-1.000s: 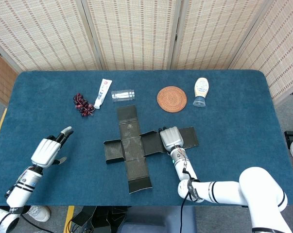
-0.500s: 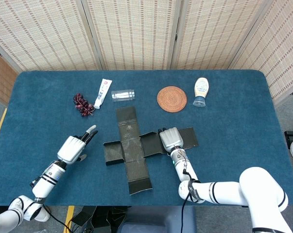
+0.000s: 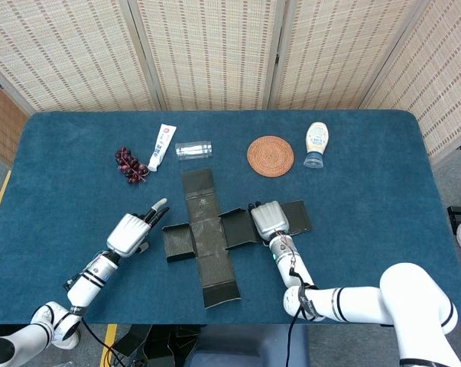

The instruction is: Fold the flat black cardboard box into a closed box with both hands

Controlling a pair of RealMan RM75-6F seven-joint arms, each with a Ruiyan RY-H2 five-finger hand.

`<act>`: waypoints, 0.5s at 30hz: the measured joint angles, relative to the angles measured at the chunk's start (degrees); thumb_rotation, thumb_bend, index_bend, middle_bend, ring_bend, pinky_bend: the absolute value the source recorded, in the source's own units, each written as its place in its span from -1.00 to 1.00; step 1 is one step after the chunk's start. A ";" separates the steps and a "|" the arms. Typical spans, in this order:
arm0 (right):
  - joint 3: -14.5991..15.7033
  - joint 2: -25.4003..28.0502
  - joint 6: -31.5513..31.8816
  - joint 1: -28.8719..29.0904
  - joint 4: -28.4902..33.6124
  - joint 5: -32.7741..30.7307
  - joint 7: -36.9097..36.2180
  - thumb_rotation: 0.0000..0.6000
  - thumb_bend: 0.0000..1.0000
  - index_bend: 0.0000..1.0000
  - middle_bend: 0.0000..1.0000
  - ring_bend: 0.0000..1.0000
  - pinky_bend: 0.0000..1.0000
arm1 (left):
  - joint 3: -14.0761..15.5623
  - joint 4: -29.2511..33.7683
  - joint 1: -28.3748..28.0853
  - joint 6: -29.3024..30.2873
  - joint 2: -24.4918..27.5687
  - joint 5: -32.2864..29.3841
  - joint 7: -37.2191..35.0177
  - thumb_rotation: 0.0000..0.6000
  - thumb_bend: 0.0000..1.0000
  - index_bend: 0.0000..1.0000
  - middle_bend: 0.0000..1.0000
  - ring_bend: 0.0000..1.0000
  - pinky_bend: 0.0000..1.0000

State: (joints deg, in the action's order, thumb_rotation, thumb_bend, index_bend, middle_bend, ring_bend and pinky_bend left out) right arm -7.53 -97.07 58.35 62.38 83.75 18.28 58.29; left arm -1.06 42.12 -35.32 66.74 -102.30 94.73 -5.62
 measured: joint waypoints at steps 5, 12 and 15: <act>0.16 0.17 0.06 -0.18 0.19 0.22 -0.44 1.00 -0.48 -0.56 -0.37 0.61 0.84 | 0.36 -0.17 -0.71 0.20 -0.88 -0.04 -0.57 1.00 -0.81 -1.00 -1.00 0.11 0.33; 0.19 0.35 -0.06 -0.20 0.23 0.44 -0.79 1.00 -0.48 -0.56 -0.37 0.61 0.84 | 0.34 0.34 -1.55 0.47 -1.55 -0.34 -0.66 1.00 -0.81 -1.00 -1.00 0.11 0.33; 0.23 0.34 -0.29 -0.18 0.13 0.47 -0.94 1.00 -0.48 -0.56 -0.37 0.61 0.84 | 0.31 0.67 -1.85 0.08 -1.73 -0.64 -0.35 1.00 -0.81 -1.00 -1.00 0.11 0.33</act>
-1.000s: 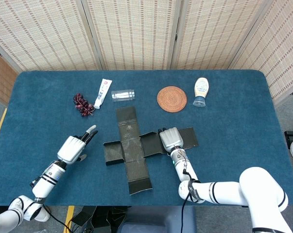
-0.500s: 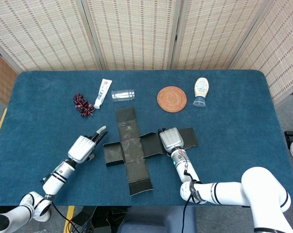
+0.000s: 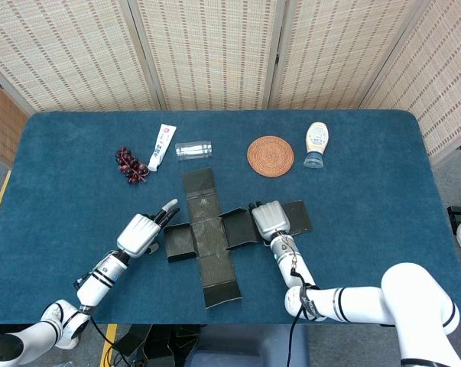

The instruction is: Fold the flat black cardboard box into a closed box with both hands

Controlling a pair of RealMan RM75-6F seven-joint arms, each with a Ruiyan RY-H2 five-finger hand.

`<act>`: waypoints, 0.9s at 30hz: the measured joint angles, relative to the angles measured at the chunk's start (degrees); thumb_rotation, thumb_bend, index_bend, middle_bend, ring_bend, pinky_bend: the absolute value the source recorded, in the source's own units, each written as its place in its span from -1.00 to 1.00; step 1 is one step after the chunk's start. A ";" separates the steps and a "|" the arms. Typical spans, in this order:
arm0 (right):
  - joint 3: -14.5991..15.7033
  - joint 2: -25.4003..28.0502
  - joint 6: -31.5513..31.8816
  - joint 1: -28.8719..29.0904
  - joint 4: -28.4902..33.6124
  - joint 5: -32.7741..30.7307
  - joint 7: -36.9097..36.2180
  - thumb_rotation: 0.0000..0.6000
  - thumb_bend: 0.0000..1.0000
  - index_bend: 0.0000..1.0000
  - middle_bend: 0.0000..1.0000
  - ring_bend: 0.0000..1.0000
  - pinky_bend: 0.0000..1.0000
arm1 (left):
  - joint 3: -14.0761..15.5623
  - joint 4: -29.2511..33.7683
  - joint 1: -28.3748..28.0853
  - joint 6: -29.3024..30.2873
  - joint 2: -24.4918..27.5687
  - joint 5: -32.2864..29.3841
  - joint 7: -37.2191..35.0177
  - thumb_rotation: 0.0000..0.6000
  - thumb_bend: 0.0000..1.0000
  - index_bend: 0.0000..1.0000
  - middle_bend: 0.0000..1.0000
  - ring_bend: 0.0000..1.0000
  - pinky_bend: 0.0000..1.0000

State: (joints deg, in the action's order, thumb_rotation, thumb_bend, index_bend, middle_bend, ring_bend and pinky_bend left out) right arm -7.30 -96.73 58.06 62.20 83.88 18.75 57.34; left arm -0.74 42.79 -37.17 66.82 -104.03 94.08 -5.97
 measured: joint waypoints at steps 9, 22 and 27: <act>0.21 0.00 -0.25 -0.01 -0.18 0.37 -0.42 1.00 -0.48 -0.56 -0.37 0.61 0.84 | -0.16 0.53 -0.89 -0.45 -0.92 -0.77 -0.26 1.00 -0.81 -1.00 -1.00 0.11 0.36; 0.27 0.02 -0.32 -0.23 -0.01 1.98 -1.66 1.00 -0.48 -0.56 -0.37 0.61 0.84 | -1.63 3.56 -1.93 -1.54 -1.33 -3.02 -4.90 1.00 -0.81 -1.00 -1.00 0.09 0.44; 0.42 0.26 -0.31 -0.32 0.30 2.82 -1.95 1.00 -0.48 -0.56 -0.37 0.61 0.84 | -1.90 4.66 -2.24 -1.50 -0.91 -3.37 -6.06 1.00 -0.81 -1.00 -1.00 0.08 0.44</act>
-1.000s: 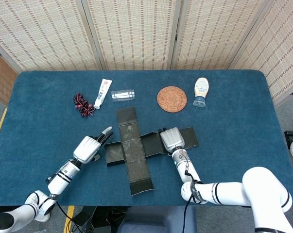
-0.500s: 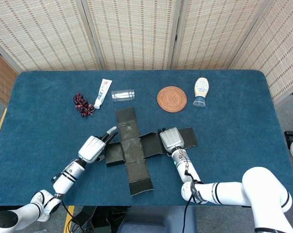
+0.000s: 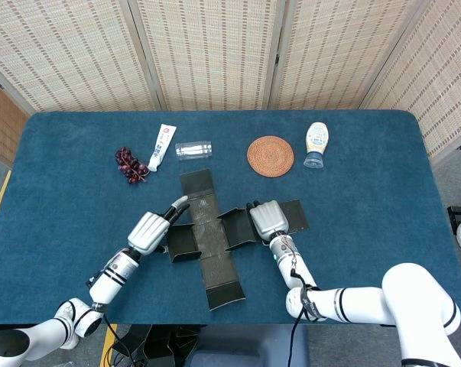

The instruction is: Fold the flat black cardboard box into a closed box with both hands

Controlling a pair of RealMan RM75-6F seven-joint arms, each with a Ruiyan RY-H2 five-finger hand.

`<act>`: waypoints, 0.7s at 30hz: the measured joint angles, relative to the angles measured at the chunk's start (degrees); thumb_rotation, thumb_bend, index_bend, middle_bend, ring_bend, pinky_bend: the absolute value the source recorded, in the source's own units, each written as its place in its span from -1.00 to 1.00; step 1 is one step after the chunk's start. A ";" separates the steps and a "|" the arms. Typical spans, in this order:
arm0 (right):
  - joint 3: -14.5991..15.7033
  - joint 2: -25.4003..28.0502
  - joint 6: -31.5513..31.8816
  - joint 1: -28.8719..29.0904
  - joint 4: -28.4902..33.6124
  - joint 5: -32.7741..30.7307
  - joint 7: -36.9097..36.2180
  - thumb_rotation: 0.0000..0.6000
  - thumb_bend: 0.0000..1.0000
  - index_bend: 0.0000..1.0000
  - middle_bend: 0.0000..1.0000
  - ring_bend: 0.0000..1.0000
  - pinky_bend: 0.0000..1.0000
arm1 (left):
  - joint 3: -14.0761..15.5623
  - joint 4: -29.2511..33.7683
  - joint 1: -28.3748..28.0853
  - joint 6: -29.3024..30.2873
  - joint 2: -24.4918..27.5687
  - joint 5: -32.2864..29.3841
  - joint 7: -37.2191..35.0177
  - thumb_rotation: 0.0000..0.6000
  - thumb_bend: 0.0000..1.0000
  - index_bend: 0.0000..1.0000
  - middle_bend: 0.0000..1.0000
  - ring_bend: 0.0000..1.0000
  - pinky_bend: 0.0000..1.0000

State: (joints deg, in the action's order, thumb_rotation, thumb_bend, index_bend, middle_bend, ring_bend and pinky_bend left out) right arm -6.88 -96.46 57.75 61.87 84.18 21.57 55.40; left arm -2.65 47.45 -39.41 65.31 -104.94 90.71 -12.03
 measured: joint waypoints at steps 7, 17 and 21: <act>1.02 0.91 0.35 0.56 1.07 2.50 1.45 1.00 -0.48 -0.53 -0.35 0.62 0.84 | -0.12 2.94 -0.22 -0.76 1.23 -0.61 -2.90 1.00 -0.81 -1.00 -1.00 0.07 0.49; 3.40 2.85 1.22 4.13 4.03 6.67 9.15 1.00 -0.47 -0.49 -0.33 0.64 0.84 | -0.65 14.18 -0.75 -6.44 6.10 -3.83 -13.76 1.00 -0.81 -1.00 -1.00 0.09 0.54; 4.47 3.48 1.25 5.77 5.06 8.44 12.15 1.00 -0.47 -0.48 -0.33 0.65 0.84 | -0.92 16.61 -1.11 -8.28 7.60 -4.72 -16.65 1.00 -0.81 -1.00 -1.00 0.06 0.55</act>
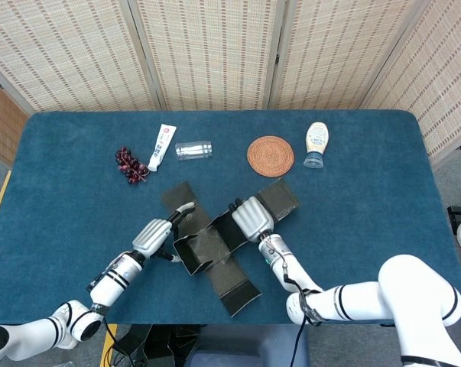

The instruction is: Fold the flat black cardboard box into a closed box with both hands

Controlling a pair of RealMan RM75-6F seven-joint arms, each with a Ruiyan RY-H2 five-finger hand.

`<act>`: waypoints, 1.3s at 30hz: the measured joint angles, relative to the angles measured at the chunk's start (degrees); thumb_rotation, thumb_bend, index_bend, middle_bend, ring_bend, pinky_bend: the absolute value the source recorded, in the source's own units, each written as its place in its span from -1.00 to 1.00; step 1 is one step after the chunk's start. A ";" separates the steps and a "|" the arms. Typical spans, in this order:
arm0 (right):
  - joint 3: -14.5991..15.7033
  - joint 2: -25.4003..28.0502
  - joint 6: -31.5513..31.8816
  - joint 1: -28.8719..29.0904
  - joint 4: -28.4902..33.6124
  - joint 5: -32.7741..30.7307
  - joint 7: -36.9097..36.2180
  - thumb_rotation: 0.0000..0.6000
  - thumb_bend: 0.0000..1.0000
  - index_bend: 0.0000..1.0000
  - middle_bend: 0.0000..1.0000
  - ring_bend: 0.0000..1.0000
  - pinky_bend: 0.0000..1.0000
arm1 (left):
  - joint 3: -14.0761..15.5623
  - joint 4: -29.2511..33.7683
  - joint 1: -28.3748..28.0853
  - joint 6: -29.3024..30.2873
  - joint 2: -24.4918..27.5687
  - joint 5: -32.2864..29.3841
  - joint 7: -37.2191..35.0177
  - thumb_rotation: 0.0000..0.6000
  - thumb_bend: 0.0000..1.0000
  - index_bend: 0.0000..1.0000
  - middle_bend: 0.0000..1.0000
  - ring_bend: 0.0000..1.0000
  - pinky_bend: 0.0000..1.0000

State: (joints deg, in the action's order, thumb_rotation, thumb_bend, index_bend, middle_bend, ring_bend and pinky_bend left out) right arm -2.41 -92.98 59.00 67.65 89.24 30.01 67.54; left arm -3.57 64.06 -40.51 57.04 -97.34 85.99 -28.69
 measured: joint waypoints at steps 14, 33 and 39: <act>3.01 1.64 -1.70 4.13 1.51 7.58 5.28 1.00 -0.44 -0.41 -0.29 0.68 0.84 | 0.78 4.03 -1.48 -5.64 3.58 -0.69 -8.14 1.00 -0.81 -1.00 -1.00 0.05 0.56; 5.05 5.30 -8.43 6.10 0.65 21.07 -0.05 1.00 -0.42 -0.33 -0.26 0.70 0.84 | 2.48 2.34 -4.73 -9.35 3.89 2.04 -17.48 1.00 -0.81 -1.00 -1.00 0.09 0.56; 5.35 5.72 -9.96 6.43 0.02 23.92 -1.65 1.00 -0.42 -0.31 -0.24 0.70 0.84 | 3.34 1.45 -5.66 -9.36 3.75 3.56 -20.12 1.00 -0.81 -1.00 -1.00 0.17 0.56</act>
State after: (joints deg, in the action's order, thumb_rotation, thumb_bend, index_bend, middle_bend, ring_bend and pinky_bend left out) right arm 2.94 -87.26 49.04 74.08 89.26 53.93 65.90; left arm -0.23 65.51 -46.18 47.68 -93.59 89.56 -48.81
